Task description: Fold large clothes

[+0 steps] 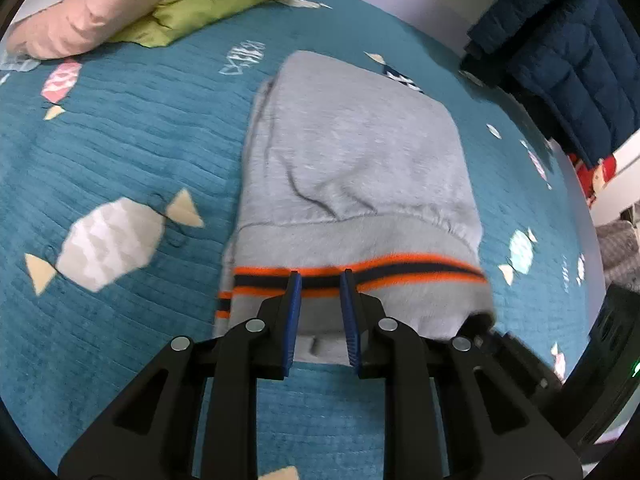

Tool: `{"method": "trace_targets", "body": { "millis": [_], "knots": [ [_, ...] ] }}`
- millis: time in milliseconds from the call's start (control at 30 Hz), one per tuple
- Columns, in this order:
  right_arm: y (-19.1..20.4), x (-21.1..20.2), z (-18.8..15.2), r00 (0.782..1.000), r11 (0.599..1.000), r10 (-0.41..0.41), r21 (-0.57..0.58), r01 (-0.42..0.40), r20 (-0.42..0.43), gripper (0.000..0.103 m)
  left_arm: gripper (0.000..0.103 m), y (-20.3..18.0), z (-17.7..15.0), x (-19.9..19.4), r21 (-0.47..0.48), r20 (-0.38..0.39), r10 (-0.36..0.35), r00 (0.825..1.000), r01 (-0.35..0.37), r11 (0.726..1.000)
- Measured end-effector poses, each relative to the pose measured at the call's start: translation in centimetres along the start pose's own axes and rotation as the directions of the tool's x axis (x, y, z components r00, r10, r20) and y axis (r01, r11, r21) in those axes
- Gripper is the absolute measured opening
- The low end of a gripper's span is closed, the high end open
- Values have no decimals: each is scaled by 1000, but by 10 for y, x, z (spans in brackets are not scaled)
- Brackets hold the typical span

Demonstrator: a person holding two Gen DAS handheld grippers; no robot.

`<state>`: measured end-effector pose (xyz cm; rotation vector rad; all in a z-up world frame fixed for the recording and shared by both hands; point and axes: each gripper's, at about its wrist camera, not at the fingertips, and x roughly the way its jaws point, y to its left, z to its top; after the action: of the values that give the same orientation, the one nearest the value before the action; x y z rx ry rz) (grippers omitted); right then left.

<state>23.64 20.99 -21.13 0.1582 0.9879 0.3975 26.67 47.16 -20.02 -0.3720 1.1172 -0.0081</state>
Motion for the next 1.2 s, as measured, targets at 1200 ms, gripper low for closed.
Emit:
{"method": "trace_targets", "body": {
  "millis": [1200],
  "knots": [
    [-49, -51, 12, 918, 967, 245, 148, -208, -312, 6, 21, 5, 6, -15, 36, 4, 7, 1000, -7, 999]
  ]
}}
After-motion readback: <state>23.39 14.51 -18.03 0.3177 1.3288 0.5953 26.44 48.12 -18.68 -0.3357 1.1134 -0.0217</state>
